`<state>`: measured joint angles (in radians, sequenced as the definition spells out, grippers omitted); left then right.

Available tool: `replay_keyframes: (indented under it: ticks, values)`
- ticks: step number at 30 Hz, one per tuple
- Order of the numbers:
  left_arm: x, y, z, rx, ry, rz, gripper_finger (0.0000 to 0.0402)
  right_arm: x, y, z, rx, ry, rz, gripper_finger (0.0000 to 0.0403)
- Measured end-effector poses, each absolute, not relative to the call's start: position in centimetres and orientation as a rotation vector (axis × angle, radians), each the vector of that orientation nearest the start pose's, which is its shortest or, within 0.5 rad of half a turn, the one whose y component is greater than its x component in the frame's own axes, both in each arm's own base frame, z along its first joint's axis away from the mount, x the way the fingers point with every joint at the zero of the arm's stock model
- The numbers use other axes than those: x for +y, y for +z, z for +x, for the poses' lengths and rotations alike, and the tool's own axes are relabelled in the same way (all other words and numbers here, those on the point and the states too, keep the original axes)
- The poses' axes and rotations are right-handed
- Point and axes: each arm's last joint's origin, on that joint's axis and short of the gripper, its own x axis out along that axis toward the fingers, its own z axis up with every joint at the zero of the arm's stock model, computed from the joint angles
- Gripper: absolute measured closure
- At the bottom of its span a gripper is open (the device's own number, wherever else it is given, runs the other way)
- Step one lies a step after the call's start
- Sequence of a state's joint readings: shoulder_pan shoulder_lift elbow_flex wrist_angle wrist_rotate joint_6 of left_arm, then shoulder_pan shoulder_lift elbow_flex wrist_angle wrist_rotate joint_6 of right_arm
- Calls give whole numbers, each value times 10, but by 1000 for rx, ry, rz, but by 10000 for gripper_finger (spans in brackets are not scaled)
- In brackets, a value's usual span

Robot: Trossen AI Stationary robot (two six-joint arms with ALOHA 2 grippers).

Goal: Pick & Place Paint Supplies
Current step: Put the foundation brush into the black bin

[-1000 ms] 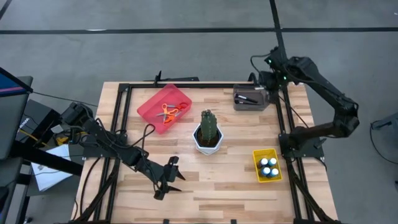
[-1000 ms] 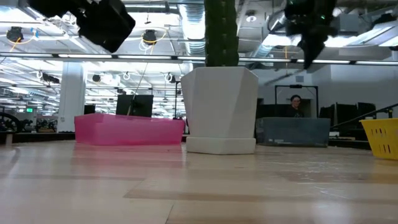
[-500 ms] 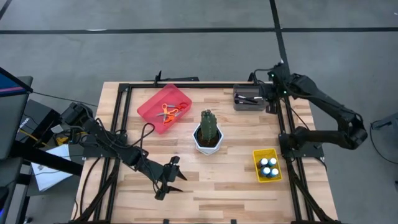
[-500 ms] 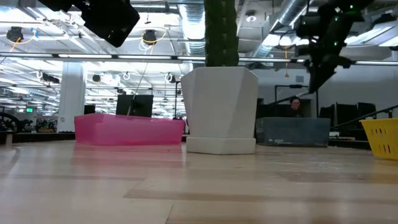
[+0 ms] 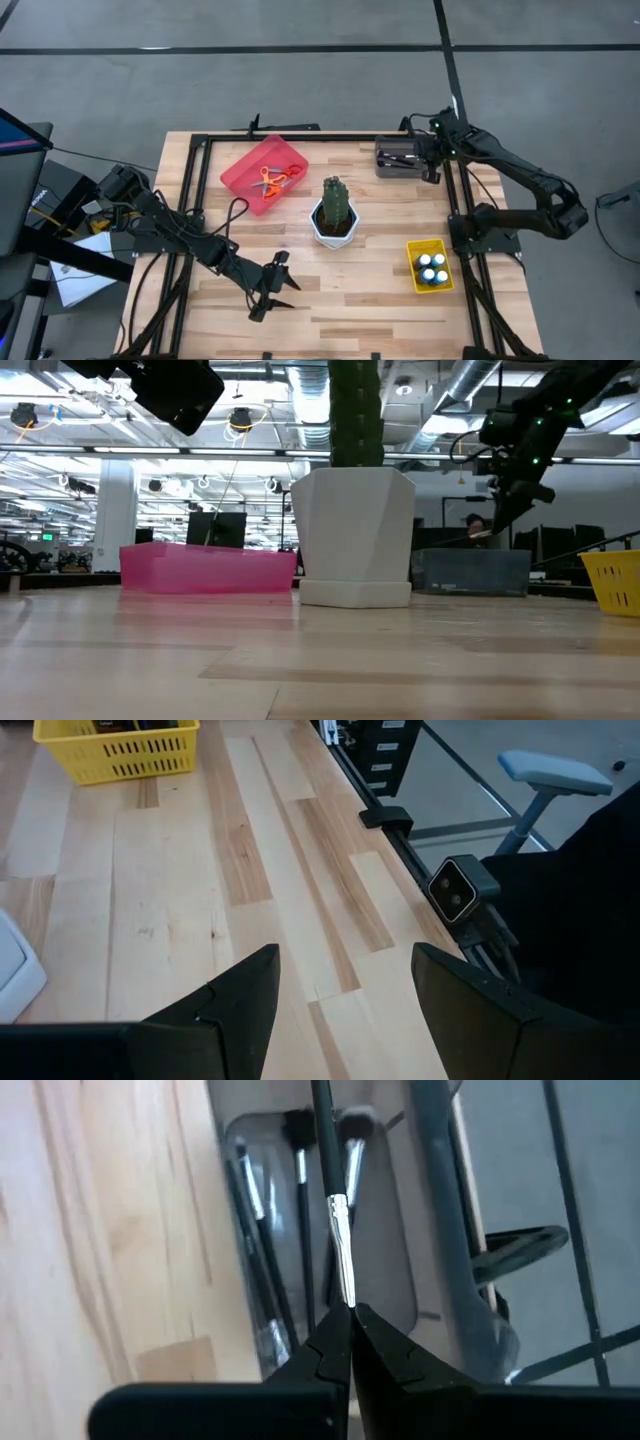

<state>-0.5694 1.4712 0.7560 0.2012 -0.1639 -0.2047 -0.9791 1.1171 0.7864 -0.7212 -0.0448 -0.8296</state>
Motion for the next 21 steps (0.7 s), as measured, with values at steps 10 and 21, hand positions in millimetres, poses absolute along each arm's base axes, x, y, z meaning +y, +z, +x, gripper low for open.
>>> replay_keyframes:
  ticks: [10,21]
  values:
    - [-159,203,257,519,-349,-4,179,-181,213,120,1212,-380,-131,403]
    - [-159,203,257,519,-349,-4,179,-192,198,122,1249,-366,-88,403]
